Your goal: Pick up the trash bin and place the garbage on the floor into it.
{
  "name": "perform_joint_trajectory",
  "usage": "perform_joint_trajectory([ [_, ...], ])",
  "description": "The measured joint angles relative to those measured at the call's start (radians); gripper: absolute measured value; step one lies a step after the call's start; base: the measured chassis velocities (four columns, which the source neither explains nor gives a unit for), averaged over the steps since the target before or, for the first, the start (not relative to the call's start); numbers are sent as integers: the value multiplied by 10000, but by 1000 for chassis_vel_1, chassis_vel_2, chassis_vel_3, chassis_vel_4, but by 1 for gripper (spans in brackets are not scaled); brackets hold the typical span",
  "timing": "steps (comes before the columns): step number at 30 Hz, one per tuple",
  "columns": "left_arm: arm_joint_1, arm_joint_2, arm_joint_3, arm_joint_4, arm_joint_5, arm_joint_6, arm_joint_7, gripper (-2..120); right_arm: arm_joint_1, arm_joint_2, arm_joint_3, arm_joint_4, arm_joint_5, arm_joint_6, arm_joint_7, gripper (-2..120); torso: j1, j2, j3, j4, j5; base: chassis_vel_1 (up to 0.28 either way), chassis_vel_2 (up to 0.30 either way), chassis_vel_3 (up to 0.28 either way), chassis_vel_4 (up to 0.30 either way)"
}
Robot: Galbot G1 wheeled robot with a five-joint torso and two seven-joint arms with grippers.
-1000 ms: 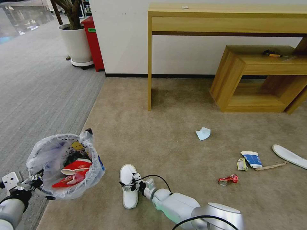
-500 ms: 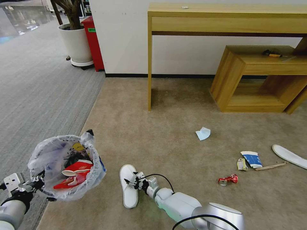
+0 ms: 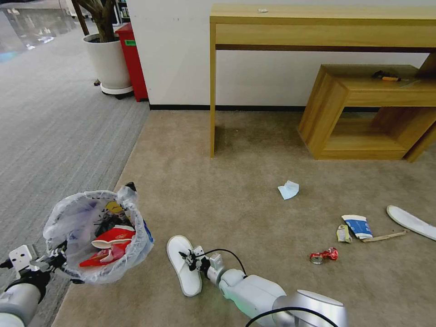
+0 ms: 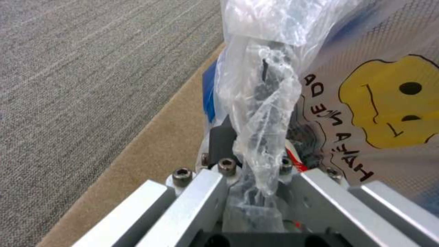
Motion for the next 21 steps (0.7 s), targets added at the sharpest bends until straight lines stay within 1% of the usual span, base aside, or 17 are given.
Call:
perform_joint_trajectory([
  [1, -14, 2, 2, 0, -9, -5, 0, 0, 1, -11, -20, 25, 0, 12, 0, 0, 0, 0, 0, 0, 0, 0, 0, 0, 0],
  [8, -116, 16, 85, 38, -11, -9, 0, 0, -2, -151, -83, 202, 10, 57, 24, 0, 0, 0, 0, 0, 0, 0, 0, 0, 0],
  [14, -164, 42, 190, 183, 26, 3, 1, 0, 25, -433, -161, 536, 127, 100, 26, 0, 0, 0, 0, 0, 0, 0, 0, 0, 0],
  [17, -196, 65, 284, 391, 139, 21, 1, 0, 81, -951, -383, 1226, 332, 126, 136, 0, 0, 0, 0, 0, 1, 0, 0, 0, 0],
  [18, -196, 65, 284, 391, 139, 21, 1, 0, 81, -951, -383, 1226, 332, 126, 136, 0, 0, 0, 0, 0, 1, 0, 0, 0, 0],
  [19, -203, 75, 307, 443, 162, 28, 0, 0, 107, -1105, -440, 1428, 400, 126, 192, 0, 0, 0, 0, 0, 1, 0, 0, 0, 0],
  [20, -216, 99, 376, 575, 243, 33, 1, 0, 191, -1446, -552, 1889, 554, 135, 323, 0, 0, 0, 0, -1, 1, 0, 0, 0, 0],
  [21, -224, 104, 408, 630, 272, 36, 3, 0, 221, -1564, -581, 2047, 593, 149, 350, 0, 0, 0, 0, 0, 1, 0, 0, 0, 0],
])
